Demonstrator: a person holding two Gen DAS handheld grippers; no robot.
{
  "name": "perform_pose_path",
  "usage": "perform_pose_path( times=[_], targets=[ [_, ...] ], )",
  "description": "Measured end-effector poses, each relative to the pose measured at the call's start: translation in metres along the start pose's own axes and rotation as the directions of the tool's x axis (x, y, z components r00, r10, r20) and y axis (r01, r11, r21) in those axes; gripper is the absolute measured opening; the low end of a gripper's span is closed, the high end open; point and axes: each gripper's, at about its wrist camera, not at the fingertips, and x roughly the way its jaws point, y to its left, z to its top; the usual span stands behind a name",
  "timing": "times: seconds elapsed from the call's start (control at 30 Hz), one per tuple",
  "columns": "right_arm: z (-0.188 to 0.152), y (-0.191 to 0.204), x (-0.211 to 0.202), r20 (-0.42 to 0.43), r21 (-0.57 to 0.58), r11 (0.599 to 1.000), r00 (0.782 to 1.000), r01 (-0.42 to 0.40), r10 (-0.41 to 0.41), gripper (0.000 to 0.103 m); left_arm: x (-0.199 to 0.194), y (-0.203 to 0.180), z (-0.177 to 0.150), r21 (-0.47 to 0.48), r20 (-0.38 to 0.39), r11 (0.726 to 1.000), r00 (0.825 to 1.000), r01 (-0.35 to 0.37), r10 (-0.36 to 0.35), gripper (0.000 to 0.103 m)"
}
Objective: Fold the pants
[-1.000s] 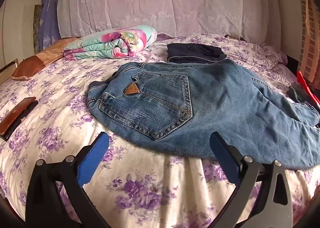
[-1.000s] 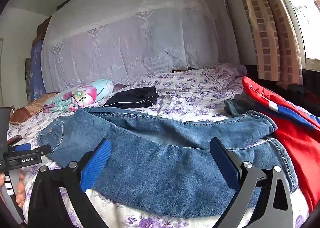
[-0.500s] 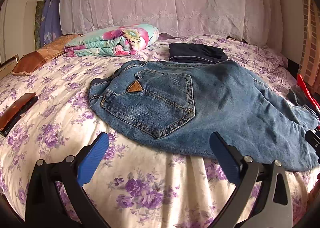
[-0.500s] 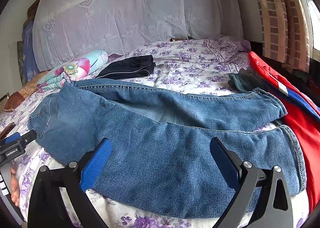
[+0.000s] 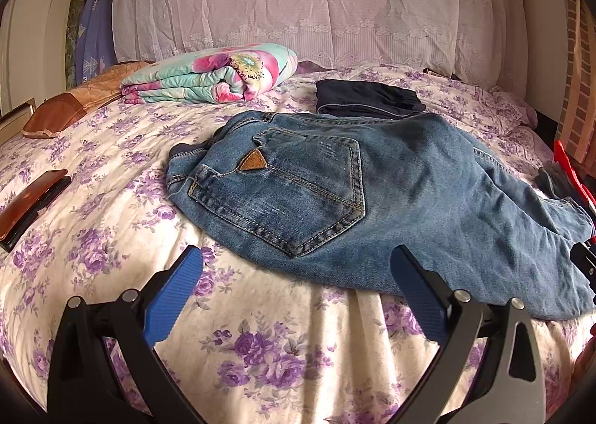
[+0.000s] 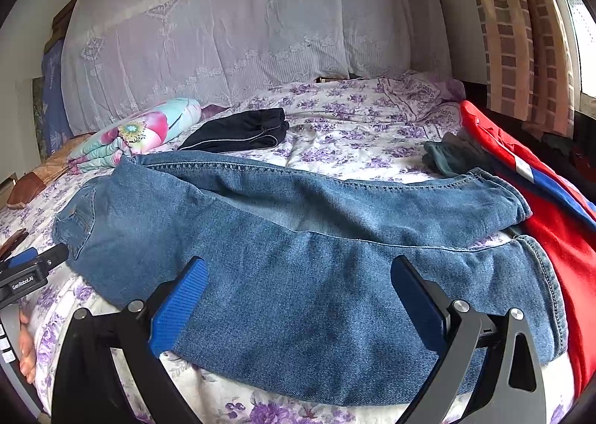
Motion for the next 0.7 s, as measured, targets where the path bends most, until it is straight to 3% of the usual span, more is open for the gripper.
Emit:
perform_pose_path(
  times=[0.7],
  targets=[
    [0.0001, 0.0001, -0.0012, 0.004, 0.003, 1.0, 1.0, -0.002, 0.002, 0.099, -0.0004, 0.0035, -0.0014, -0.013, 0.001, 1.0, 1.0, 0.003, -0.003, 0.098]
  ],
)
